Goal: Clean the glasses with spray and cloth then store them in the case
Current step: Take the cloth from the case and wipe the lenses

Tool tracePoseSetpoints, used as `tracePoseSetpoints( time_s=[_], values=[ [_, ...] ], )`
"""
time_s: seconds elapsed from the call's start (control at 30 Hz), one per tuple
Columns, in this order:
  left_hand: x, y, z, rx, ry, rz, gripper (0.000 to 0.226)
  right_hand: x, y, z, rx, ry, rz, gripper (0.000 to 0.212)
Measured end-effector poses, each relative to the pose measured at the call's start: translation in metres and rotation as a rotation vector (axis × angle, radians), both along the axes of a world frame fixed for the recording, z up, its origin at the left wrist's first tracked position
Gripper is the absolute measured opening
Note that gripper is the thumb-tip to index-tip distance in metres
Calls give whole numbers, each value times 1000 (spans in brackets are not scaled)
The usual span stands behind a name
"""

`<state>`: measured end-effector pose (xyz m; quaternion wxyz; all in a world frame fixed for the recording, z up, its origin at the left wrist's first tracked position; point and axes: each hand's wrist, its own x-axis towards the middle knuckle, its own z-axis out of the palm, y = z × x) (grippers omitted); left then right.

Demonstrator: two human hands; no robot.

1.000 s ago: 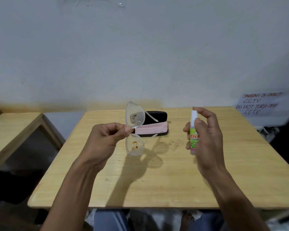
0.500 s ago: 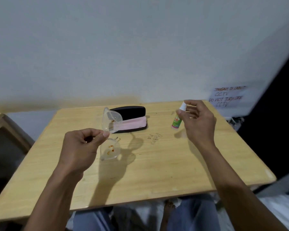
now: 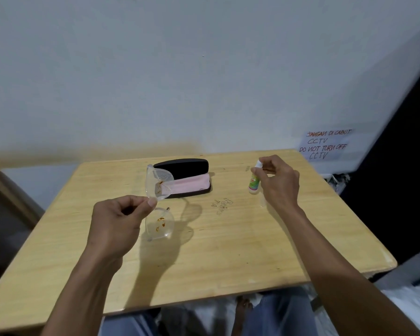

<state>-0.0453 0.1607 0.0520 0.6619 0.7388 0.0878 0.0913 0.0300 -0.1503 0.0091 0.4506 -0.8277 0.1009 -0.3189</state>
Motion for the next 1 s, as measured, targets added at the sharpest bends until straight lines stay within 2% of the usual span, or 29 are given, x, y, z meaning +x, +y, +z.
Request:
tracePoseSetpoints(
  time_s=[0.7,0.87,0.93,1.0],
  values=[
    [-3,4,2,19,2,-4,8,8,6,-4,-72,53,12,26],
    [-2,4,4,34,12,-7,11,3,21,9,-229,-143,-9,26],
    [-2,6,4,24,13,-2,12,1,36,15,-273,-230,43,25],
    [-3,8,4,11,15,4,11,1,53,16,-278,-220,131,22]
  ],
)
